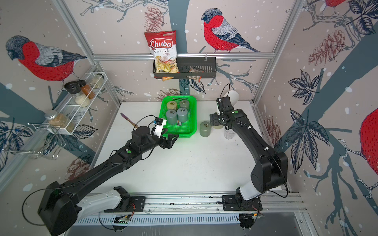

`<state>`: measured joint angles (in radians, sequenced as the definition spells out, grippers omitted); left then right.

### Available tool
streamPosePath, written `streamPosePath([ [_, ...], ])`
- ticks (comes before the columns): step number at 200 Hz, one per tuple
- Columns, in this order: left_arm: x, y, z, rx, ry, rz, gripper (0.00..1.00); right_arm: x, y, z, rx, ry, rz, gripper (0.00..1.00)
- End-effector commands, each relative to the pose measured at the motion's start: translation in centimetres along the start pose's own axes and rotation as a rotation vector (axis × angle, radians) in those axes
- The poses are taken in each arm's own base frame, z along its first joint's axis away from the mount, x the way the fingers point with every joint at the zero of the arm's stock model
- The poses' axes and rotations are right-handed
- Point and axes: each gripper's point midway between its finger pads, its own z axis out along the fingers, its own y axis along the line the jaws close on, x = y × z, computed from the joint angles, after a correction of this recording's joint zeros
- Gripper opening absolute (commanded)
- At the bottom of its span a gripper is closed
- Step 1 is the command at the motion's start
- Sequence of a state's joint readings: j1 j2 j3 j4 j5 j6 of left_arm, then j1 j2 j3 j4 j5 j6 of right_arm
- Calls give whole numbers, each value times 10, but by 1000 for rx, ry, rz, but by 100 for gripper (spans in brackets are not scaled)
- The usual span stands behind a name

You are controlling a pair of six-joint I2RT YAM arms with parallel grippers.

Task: Take the tea canister out of the basket
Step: Place the tea canister at the center of the board.

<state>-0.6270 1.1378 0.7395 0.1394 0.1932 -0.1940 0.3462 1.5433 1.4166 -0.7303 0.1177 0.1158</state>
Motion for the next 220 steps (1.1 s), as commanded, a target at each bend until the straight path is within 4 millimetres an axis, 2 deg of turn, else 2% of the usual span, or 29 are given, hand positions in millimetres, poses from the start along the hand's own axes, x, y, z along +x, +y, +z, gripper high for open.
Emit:
streamPosePath([
  [1, -11, -14, 5, 60, -31, 34, 95, -25, 2, 3, -48, -103, 28, 0],
  [47, -9, -18, 9, 71, -19, 44, 95, -20, -4, 25, -61, -78, 42, 0],
  [110, -4, -20, 10, 79, -7, 44, 95, -10, -1, 54, -64, -23, 29, 0],
  [220, -3, -13, 7, 40, -12, 47, 96, 8, -17, 79, 7, 41, 44, 0],
])
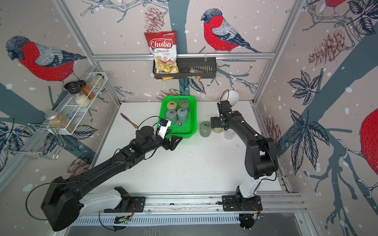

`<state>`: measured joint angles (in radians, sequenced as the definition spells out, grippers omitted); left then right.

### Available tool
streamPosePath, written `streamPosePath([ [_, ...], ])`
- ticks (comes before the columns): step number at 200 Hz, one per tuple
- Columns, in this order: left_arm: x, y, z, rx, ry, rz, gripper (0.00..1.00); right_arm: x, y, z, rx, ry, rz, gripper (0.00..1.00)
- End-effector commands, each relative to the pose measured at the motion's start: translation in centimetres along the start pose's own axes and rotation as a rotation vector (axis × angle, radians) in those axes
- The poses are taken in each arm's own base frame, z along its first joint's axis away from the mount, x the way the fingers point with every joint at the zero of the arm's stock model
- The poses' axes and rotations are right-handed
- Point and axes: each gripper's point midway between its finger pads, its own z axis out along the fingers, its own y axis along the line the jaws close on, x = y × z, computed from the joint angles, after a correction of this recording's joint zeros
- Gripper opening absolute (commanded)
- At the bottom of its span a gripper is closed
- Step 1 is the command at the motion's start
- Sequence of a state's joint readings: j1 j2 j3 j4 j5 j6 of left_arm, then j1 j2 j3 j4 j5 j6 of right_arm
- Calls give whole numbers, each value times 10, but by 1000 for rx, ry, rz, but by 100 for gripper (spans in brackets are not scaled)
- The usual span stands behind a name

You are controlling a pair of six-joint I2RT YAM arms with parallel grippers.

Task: Take the tea canister out of the basket
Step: Place the tea canister at the center of the board.

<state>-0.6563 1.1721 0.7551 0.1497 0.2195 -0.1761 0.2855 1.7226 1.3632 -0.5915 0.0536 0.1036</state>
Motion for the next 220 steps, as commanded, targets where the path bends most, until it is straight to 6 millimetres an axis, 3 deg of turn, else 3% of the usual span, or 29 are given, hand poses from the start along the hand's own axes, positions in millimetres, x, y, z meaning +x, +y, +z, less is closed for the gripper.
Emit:
streamPosePath([
  [1, -7, 1, -2, -11, -33, 23, 96, -14, -8, 0, 25, -61, 15, 0],
  [81, -8, 4, -4, -32, -33, 32, 96, -15, -9, 4, 41, -53, 7, 0],
  [220, -10, 6, -2, -46, -24, 45, 96, -7, -2, 36, 20, -9, -2, 0],
])
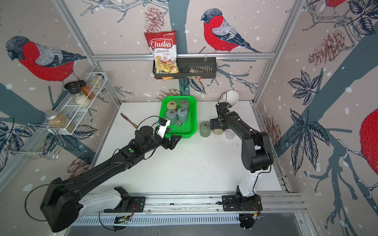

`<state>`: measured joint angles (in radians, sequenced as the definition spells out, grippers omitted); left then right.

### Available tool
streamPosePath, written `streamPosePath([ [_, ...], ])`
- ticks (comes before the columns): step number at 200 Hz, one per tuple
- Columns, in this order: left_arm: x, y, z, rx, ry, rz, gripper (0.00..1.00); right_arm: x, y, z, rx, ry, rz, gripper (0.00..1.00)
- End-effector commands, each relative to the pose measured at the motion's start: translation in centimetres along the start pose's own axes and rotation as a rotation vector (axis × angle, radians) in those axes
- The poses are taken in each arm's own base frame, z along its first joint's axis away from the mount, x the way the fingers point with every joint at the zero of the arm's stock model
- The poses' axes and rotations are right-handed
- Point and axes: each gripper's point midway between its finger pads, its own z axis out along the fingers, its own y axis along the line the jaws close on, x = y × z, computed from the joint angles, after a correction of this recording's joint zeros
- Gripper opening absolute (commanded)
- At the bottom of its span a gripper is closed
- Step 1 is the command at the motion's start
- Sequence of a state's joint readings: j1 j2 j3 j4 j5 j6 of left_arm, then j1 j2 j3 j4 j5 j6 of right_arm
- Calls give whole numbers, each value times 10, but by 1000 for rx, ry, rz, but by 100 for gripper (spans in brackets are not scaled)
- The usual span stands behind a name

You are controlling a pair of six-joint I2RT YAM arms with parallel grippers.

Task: Take the tea canister out of the basket
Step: Place the tea canister at the center of the board.

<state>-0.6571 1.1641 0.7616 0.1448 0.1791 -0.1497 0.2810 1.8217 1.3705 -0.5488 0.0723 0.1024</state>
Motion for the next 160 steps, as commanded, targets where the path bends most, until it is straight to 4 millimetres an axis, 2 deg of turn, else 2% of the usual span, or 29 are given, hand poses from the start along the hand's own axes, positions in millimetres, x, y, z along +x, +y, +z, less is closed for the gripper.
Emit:
streamPosePath([
  [1, -4, 1, 0, -8, -9, 16, 96, -14, 2, 1, -5, -55, -1, 0],
  [135, 2, 3, 1, -18, 6, 9, 96, 1, 0, 22, -9, -10, 1, 0],
  [139, 3, 3, 1, -19, 6, 9, 96, 1, 0, 22, -9, -11, 1, 3],
  [155, 3, 4, 1, -20, 6, 7, 96, 3, -1, 23, -6, -8, -1, 26],
  [159, 3, 4, 1, -20, 7, 7, 96, 3, -1, 23, -5, -8, -1, 34],
  [160, 3, 4, 1, -20, 6, 7, 96, 3, -1, 23, -4, -6, -1, 39],
])
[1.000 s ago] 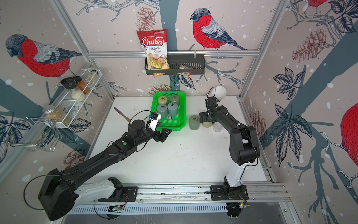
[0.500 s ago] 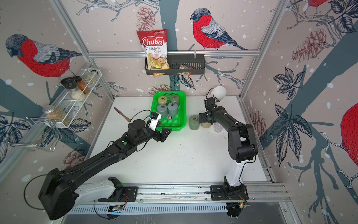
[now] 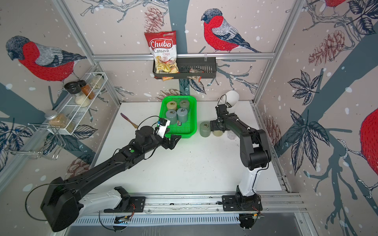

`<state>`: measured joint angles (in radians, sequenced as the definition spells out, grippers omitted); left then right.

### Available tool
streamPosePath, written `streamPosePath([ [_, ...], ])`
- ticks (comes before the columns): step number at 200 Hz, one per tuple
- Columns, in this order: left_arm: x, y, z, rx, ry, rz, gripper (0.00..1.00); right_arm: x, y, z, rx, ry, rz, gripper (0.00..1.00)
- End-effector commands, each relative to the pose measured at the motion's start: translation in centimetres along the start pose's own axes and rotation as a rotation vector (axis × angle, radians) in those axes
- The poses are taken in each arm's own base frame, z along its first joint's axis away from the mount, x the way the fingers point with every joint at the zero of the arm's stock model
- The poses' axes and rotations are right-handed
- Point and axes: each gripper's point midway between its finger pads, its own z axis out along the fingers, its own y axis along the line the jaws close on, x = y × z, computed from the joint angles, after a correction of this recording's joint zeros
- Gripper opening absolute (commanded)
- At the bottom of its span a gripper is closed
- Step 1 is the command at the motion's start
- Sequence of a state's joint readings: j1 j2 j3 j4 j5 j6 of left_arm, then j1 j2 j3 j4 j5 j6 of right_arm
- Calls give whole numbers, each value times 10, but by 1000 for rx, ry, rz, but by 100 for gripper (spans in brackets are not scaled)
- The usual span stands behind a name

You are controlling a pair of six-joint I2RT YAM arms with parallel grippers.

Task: Take the tea canister out of the basket
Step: Place the tea canister at the center of the board.

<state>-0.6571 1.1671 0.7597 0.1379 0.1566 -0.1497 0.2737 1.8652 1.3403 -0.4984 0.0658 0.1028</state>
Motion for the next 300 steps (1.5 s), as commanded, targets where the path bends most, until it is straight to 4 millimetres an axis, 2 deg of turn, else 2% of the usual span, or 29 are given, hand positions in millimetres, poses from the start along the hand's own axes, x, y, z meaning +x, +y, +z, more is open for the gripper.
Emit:
streamPosePath([
  [1, 0, -1, 0, 4, -1, 9, 96, -7, 1, 2, -4, -30, -7, 39],
  [3, 0, -1, 0, 4, -2, 9, 96, -7, 0, 1, -2, -31, -6, 46],
  [12, 0, -1, 0, 4, -2, 9, 96, -7, 0, 1, -3, -30, -6, 60],
  [30, 0, -1, 0, 4, -2, 8, 96, -6, 0, 1, -3, -31, -9, 76],
  [56, 0, -5, 1, 29, 5, 7, 96, -8, -2, -1, 6, -34, -14, 89],
  [96, -1, -6, 0, 31, 1, 6, 96, -10, 0, -5, -19, -38, -19, 100],
  [131, -14, -1, -6, -8, -49, -7, 96, -18, 0, -14, -18, -68, -18, 100],
  [150, -33, 15, -14, -111, -108, -40, 96, -28, 3, -26, -31, -105, -13, 100],
  [178, -65, 28, -22, -163, -165, -30, 96, -41, 2, -39, -16, -139, -6, 100],
  [208, -84, 57, -18, -213, -143, -66, 96, -55, 1, -64, 12, -200, -7, 100],
  [217, -80, 70, -14, -234, -118, -87, 96, -58, 3, -72, 9, -221, -9, 100],
  [219, -89, 72, -15, -236, -133, -88, 95, -58, 4, -75, 9, -227, -9, 100],
  [223, -94, 76, -15, -244, -137, -90, 95, -59, 5, -78, 9, -237, -10, 100],
  [254, -97, 109, 14, -313, 14, -55, 95, -61, 23, -102, -19, -287, -37, 100],
  [279, -86, 137, 42, -393, 172, 14, 94, -59, 35, -113, -46, -312, -50, 100],
  [300, -76, 151, 65, -406, 261, 115, 95, -54, 44, -117, -77, -319, -63, 100],
])
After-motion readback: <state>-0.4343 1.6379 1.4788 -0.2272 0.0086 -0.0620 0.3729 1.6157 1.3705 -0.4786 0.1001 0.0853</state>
